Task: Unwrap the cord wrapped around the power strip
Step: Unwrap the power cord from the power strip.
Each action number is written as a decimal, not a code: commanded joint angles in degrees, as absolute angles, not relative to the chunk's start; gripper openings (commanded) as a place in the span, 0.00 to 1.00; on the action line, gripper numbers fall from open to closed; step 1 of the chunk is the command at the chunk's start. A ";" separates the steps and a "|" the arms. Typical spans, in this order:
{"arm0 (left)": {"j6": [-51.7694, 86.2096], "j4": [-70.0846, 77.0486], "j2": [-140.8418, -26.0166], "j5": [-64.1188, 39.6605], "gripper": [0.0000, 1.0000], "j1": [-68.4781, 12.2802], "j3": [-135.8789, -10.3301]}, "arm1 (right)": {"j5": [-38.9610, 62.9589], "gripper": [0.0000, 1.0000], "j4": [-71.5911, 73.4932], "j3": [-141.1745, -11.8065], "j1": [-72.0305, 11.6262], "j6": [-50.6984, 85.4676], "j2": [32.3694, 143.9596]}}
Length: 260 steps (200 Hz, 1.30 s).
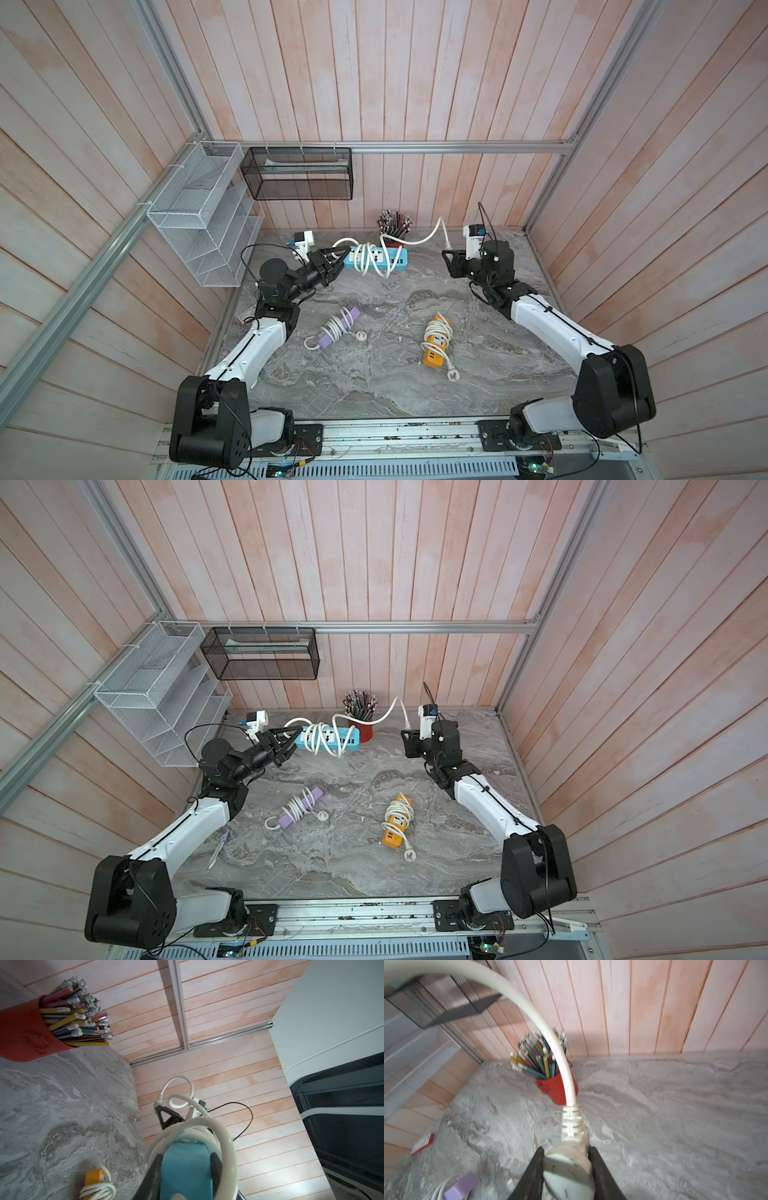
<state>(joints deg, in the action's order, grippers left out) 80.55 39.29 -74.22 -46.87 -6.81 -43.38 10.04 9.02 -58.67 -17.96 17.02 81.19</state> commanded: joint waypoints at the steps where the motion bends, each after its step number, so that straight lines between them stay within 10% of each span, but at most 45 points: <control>1: 77.22 39.75 -73.29 -45.41 0.00 -6.94 -42.82 | 13.53 0.07 9.49 -63.27 -16.48 17.62 80.94; 152: 80.61 49.91 -83.71 -41.09 0.00 -6.74 -49.80 | 24.40 0.08 -7.30 -53.43 -32.57 9.45 65.69; 260: 82.86 49.50 -78.68 -42.08 0.00 -5.65 -48.76 | 12.37 0.05 -8.15 -52.76 -20.48 15.41 76.33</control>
